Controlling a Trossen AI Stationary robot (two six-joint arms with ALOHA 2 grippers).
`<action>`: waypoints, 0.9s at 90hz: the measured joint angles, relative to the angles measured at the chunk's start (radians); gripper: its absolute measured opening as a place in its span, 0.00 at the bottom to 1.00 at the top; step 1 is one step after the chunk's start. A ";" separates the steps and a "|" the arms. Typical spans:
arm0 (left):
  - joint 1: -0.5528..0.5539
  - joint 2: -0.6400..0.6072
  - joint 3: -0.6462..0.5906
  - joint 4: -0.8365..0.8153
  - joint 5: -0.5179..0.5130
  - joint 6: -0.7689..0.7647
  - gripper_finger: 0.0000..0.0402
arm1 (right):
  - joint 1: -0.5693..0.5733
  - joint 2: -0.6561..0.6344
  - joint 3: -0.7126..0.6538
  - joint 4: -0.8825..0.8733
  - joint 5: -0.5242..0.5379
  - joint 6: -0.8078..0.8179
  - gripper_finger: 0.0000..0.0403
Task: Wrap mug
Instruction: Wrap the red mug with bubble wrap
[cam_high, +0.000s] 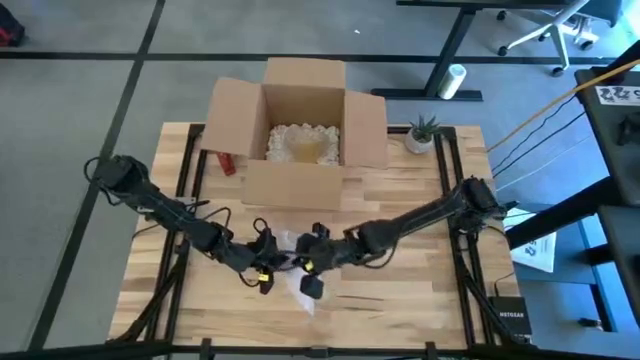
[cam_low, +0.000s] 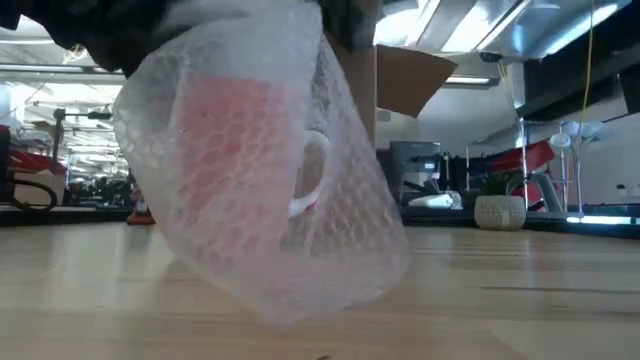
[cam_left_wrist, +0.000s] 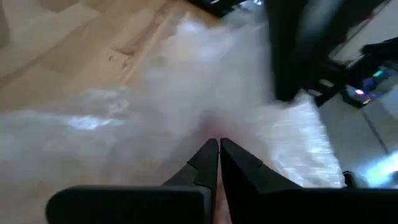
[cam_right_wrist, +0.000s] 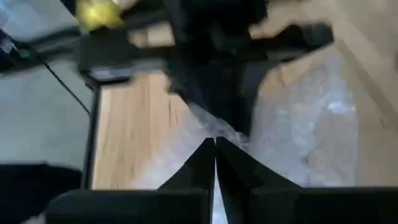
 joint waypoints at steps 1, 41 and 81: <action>0.000 -0.001 0.000 0.003 0.001 0.005 0.00 | -0.002 0.008 0.011 -0.011 -0.006 0.000 0.00; -0.126 -0.197 0.002 -0.266 -0.018 -0.100 0.00 | -0.041 0.293 0.417 -0.349 -0.114 -0.073 0.00; -0.192 -0.218 0.002 -0.243 -0.121 -0.058 0.00 | -0.096 0.343 0.451 -0.425 -0.115 -0.052 0.00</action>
